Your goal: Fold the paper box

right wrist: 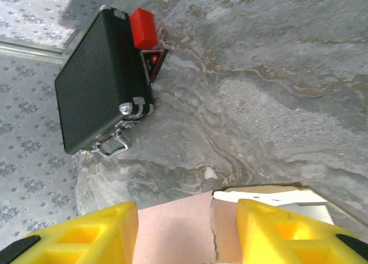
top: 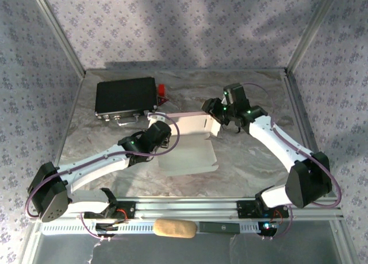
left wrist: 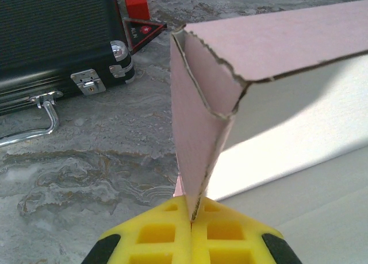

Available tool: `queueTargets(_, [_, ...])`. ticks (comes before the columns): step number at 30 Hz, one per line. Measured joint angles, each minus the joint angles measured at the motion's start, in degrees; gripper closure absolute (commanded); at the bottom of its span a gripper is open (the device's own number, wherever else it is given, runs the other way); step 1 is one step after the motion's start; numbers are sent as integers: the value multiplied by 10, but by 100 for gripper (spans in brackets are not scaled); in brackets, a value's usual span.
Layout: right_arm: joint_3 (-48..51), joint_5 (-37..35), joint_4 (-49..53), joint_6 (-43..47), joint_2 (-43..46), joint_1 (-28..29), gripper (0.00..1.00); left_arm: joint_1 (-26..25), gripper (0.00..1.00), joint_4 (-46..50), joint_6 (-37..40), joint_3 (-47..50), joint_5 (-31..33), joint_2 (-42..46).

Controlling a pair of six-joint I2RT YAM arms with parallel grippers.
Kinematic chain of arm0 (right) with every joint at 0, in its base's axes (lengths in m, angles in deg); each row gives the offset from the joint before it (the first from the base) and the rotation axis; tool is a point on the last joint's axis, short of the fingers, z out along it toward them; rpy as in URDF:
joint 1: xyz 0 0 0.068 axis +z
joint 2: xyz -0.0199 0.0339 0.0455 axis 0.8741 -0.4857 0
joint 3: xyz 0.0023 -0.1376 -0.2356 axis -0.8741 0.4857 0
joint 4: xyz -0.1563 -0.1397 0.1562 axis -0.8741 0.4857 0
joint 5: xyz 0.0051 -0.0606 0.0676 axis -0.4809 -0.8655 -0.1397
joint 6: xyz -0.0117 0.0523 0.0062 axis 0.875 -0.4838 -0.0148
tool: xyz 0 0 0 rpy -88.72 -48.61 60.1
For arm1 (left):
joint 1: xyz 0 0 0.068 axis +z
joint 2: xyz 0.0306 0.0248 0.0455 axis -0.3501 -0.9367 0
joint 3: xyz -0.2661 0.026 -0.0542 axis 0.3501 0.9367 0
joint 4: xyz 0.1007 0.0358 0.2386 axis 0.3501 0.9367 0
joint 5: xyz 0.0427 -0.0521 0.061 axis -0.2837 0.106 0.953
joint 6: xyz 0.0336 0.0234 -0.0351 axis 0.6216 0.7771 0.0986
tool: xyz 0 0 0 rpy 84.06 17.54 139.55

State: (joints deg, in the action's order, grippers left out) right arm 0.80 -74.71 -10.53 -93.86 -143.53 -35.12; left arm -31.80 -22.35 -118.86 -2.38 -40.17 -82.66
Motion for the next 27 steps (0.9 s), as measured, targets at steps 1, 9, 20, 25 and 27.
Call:
queueTargets(1, [4,2,-5,-2,0,2,51,0,100,0,0,0,0,0])
queueTargets(9, [23,13,-32,-26,0,10,66,-3,100,0,4,0,0,0])
queueTargets(20, [34,10,-70,-73,9,13,74,-7,100,1,3,0,1,0])
queueTargets(25, [58,5,-73,-66,46,13,43,-7,100,-2,4,0,1,0])
queueTargets(27, [91,-10,-75,-52,96,14,36,-8,100,-1,4,0,0,0])
